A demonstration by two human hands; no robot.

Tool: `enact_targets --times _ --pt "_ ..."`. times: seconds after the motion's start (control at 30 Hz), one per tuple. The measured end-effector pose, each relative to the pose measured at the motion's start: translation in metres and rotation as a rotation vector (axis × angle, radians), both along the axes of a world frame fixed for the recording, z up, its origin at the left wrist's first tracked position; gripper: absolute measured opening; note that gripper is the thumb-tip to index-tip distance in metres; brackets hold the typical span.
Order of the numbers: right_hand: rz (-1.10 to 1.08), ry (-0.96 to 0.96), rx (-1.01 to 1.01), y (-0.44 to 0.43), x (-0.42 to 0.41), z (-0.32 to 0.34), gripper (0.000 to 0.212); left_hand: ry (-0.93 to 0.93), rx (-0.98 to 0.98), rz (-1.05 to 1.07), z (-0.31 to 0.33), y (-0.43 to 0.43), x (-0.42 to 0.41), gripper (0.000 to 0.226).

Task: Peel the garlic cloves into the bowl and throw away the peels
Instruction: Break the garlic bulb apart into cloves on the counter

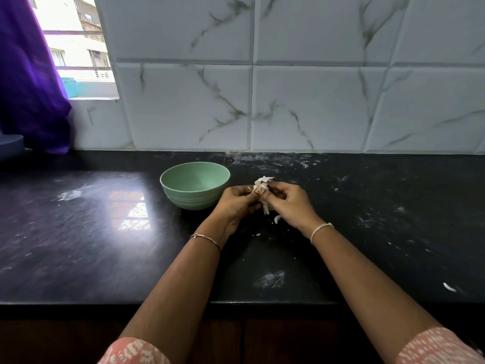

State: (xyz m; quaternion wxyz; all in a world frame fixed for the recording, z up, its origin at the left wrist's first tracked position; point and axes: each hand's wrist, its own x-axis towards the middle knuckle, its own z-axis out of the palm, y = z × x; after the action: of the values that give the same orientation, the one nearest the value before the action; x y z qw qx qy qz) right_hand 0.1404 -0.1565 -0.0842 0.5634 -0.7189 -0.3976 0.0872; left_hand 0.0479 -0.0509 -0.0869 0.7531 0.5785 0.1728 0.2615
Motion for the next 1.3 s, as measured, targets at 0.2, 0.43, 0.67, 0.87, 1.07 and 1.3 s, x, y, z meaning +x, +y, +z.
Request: enact_targets --times 0.2,0.43,0.67,0.87,1.07,1.3 --pt "-0.035 -0.121 -0.055 0.001 -0.001 -0.001 0.026 -0.013 0.004 0.051 -0.004 -0.004 0.006 0.016" --pt "-0.282 -0.587 -0.423 0.016 -0.033 0.004 0.024 0.076 0.208 0.208 -0.007 -0.012 0.014 0.021" --pt "-0.208 -0.713 -0.489 0.015 -0.031 0.003 0.025 0.063 0.16 0.213 -0.007 -0.012 0.015 0.016" --pt "-0.086 -0.621 -0.472 0.009 -0.025 0.006 0.026 0.051 0.038 0.168 -0.004 -0.012 0.013 0.015" --pt "-0.114 -0.52 -0.398 0.008 -0.021 0.005 0.018 0.051 0.039 0.128 -0.001 -0.012 0.009 0.023" --pt "-0.058 -0.325 -0.263 0.01 -0.011 -0.002 0.023 0.034 0.006 0.094 0.004 -0.014 0.005 0.025"
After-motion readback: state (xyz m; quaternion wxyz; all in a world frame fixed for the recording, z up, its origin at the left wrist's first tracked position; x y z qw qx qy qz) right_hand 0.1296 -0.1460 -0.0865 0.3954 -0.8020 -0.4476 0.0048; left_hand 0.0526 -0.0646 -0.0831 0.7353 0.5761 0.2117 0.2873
